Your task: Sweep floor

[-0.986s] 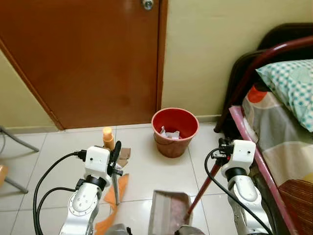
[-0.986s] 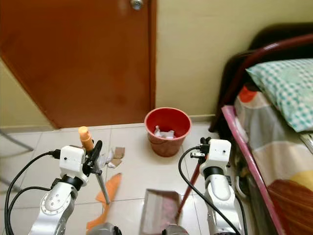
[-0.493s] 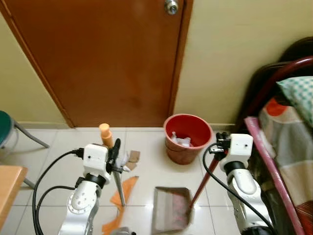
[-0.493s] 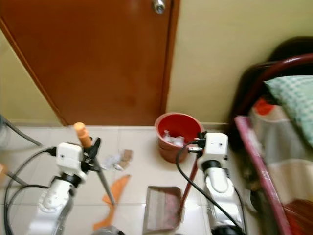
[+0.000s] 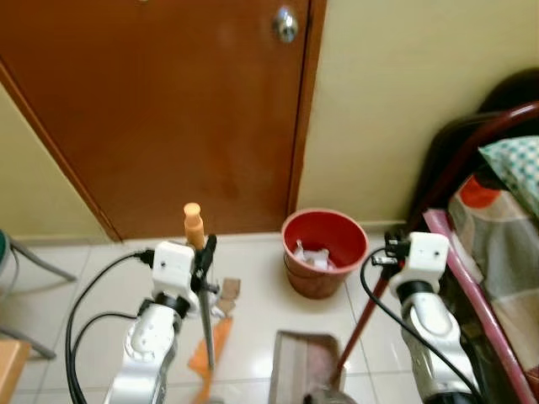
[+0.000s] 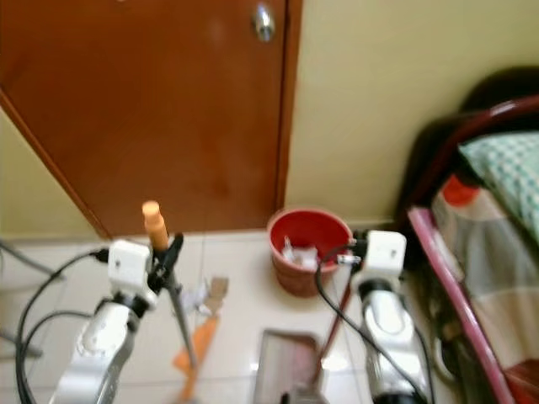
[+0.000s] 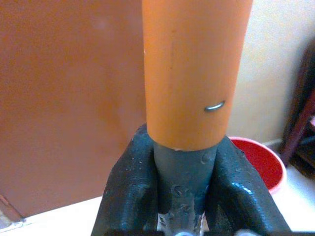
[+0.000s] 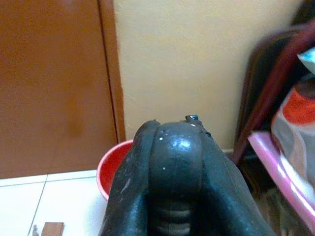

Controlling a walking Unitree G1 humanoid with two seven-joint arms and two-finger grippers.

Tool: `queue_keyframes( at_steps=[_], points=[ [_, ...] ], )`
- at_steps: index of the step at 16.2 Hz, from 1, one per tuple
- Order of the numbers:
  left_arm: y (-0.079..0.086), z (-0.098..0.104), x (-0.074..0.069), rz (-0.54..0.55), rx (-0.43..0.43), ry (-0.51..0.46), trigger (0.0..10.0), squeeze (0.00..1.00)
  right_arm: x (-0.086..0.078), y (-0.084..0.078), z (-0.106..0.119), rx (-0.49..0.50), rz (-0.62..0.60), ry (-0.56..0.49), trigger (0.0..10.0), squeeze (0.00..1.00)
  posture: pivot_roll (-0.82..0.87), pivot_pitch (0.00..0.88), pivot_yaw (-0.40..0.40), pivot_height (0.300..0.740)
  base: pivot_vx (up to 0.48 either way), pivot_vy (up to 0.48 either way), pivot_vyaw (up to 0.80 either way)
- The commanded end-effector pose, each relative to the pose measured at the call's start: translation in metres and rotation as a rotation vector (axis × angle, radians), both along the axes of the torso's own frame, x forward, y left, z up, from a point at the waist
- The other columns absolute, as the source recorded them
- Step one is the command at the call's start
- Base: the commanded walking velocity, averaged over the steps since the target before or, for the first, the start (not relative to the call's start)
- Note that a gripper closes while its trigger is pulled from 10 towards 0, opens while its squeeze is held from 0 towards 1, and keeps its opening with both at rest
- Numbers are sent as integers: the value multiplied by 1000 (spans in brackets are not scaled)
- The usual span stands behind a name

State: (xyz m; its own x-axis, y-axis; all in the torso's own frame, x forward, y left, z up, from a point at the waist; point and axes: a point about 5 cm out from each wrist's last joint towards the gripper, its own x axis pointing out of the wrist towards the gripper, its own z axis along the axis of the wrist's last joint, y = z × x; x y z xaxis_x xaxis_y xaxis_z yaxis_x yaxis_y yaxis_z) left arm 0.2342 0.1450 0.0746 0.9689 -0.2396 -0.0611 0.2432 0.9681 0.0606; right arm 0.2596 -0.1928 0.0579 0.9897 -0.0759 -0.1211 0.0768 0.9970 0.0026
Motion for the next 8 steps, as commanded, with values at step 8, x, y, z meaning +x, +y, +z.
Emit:
queue_keyframes(
  at_steps=[8],
  points=[
    [-4,20,0,-17,33,-61,10000,0,9,3,1,-24,-16,21,10000,0,-5,63,1,740,0,0,0]
  ],
)
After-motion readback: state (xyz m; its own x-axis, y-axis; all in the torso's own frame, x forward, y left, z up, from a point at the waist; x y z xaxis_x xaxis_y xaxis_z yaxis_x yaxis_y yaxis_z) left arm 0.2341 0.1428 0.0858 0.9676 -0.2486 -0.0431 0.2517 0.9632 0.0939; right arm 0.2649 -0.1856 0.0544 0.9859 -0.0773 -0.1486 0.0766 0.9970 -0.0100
